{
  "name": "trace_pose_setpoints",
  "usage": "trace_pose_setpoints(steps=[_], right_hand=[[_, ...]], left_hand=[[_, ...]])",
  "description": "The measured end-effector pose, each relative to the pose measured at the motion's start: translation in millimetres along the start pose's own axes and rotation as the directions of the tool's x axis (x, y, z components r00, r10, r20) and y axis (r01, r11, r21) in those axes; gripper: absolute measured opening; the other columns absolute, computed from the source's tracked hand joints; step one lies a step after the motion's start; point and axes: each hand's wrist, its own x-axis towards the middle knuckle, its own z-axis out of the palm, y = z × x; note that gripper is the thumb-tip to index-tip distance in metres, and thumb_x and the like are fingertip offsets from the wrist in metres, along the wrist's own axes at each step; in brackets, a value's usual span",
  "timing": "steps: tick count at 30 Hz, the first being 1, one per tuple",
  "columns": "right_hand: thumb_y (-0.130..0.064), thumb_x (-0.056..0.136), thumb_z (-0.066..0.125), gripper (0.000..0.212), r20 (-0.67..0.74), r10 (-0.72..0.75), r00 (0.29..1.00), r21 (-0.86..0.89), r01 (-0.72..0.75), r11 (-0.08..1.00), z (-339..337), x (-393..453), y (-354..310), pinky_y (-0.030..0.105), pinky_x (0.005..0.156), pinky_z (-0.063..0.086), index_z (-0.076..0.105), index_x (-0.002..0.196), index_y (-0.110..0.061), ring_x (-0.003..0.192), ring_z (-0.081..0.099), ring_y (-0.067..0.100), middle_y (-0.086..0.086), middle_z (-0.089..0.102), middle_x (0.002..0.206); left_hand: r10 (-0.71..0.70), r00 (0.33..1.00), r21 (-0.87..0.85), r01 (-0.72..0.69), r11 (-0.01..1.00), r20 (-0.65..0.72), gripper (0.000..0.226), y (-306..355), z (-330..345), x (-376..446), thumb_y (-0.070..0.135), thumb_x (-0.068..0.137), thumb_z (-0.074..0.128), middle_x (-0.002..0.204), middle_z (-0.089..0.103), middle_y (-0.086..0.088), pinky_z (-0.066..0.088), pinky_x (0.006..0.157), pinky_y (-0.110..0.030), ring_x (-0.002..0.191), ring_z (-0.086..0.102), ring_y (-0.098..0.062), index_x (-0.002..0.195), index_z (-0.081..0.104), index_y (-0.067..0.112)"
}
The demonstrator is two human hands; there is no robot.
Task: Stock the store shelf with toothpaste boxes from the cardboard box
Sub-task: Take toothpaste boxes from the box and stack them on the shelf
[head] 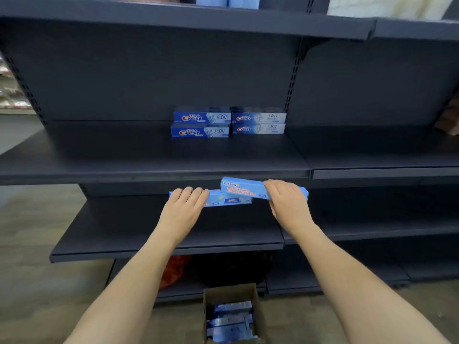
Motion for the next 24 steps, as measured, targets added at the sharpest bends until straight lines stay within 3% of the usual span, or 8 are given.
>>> trace_pose_setpoints(steps=[9,12,15,19,22,24], right_hand=[[0.004,0.061,0.078,0.047,0.046,-0.085,0.995,0.003,0.085,0.996,-28,65,28,0.038,0.07,0.051,0.064,0.106,-0.001,0.077,0.065,0.033,0.011,0.069,0.095],[-0.004,0.077,0.071,0.044,0.115,-0.086,0.99,0.022,0.084,0.996,-26,87,34,0.042,0.079,0.048,0.058,0.119,-0.001,0.09,0.062,0.036,0.015,0.066,0.107],[-0.017,0.092,0.056,0.047,0.189,-0.075,0.979,0.028,0.071,0.997,-15,107,44,0.04,0.092,0.041,0.044,0.136,-0.005,0.108,0.054,0.031,0.012,0.057,0.125],[-0.022,0.096,0.05,0.051,0.279,-0.029,0.96,0.053,0.014,0.998,6,128,59,0.037,0.096,0.038,0.035,0.143,-0.008,0.116,0.048,0.03,0.012,0.05,0.133],[-0.025,0.098,0.046,0.053,0.361,0.022,0.932,0.044,-0.04,0.998,22,142,74,0.036,0.099,0.036,0.028,0.146,-0.011,0.122,0.044,0.029,0.011,0.045,0.138],[-0.026,0.098,0.045,0.054,0.404,0.027,0.914,0.058,-0.055,0.997,31,151,83,0.038,0.101,0.035,0.026,0.147,-0.012,0.126,0.042,0.03,0.01,0.042,0.143]], left_hand=[[-0.023,0.998,0.045,0.021,0.999,0.051,0.074,-32,-21,56,0.011,0.054,0.082,0.096,0.066,-0.003,0.034,0.072,-0.032,0.076,0.061,-0.024,0.116,0.042,0.009],[-0.032,0.997,0.045,0.029,0.999,0.071,0.081,-39,-18,71,0.012,0.047,0.086,0.098,0.067,-0.004,0.033,0.073,-0.032,0.079,0.063,-0.024,0.116,0.042,0.01],[-0.039,0.997,0.023,0.037,0.999,0.069,0.074,-46,-6,86,0.014,0.051,0.087,0.1,0.068,-0.005,0.035,0.078,-0.033,0.084,0.065,-0.026,0.114,0.05,0.01],[-0.065,0.993,-0.039,0.07,0.997,0.099,0.052,-55,12,106,0.021,0.056,0.089,0.094,0.071,-0.007,0.053,0.081,-0.04,0.085,0.069,-0.026,0.102,0.069,0.007],[-0.11,0.977,-0.06,0.123,0.991,0.183,0.047,-64,25,117,0.016,0.065,0.084,0.1,0.07,-0.011,0.046,0.093,-0.05,0.093,0.068,-0.03,0.107,0.067,0.005],[-0.159,0.941,-0.095,0.195,0.976,0.298,0.044,-67,29,122,0.016,0.086,0.065,0.126,0.059,-0.013,0.025,0.111,-0.048,0.119,0.054,-0.03,0.128,0.055,0.006]])
